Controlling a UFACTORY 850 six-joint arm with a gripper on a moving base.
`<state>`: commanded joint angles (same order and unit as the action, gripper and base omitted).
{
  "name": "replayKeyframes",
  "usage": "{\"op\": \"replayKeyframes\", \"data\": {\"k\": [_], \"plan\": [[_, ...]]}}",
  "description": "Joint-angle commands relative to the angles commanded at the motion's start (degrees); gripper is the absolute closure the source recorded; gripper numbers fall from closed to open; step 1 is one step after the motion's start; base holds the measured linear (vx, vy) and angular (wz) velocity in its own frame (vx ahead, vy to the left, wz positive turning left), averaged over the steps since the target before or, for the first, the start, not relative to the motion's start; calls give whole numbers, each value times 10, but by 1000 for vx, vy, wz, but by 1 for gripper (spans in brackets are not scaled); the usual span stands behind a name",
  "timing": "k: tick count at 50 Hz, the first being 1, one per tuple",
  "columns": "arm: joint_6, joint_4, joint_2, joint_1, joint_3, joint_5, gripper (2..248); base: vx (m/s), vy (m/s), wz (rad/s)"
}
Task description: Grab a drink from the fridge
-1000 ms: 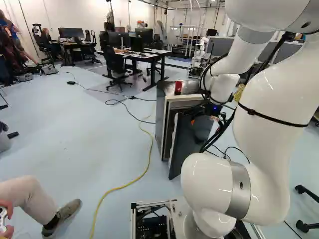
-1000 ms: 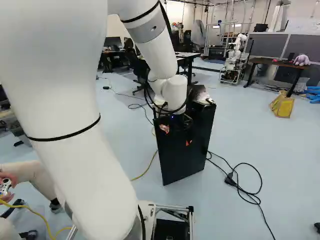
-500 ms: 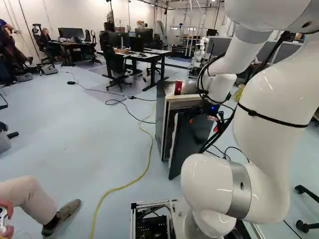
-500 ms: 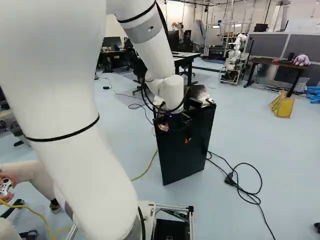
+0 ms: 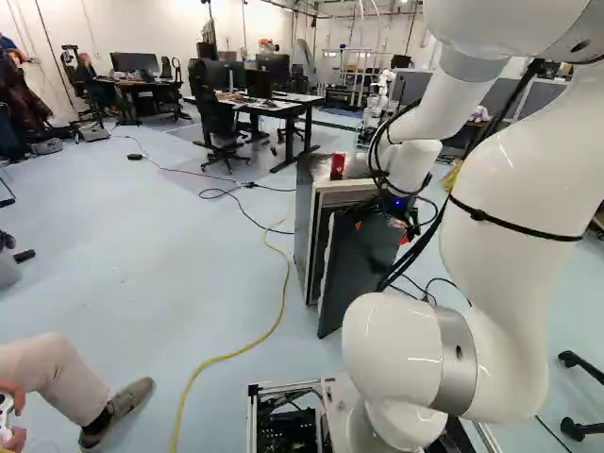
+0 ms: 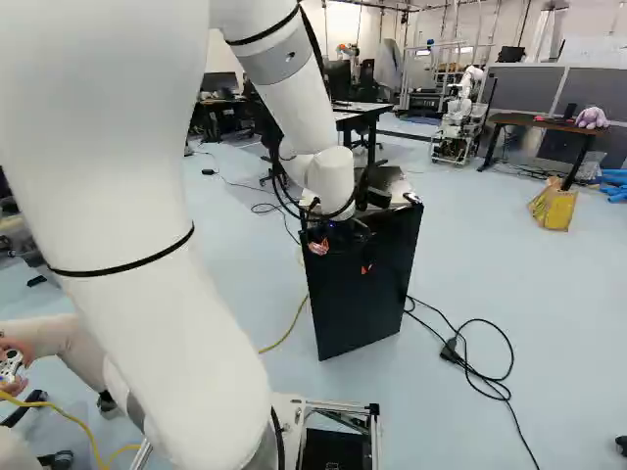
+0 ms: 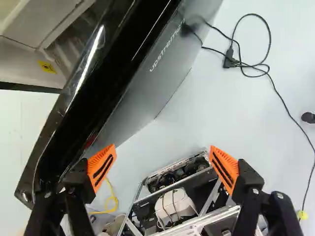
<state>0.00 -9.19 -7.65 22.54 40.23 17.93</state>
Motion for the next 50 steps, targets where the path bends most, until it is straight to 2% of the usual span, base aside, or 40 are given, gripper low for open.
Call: {"op": "replayKeyframes", "data": {"k": [50], "plan": [[0, 0, -15, -43, 17, -65, 3, 0, 0, 0]]}}
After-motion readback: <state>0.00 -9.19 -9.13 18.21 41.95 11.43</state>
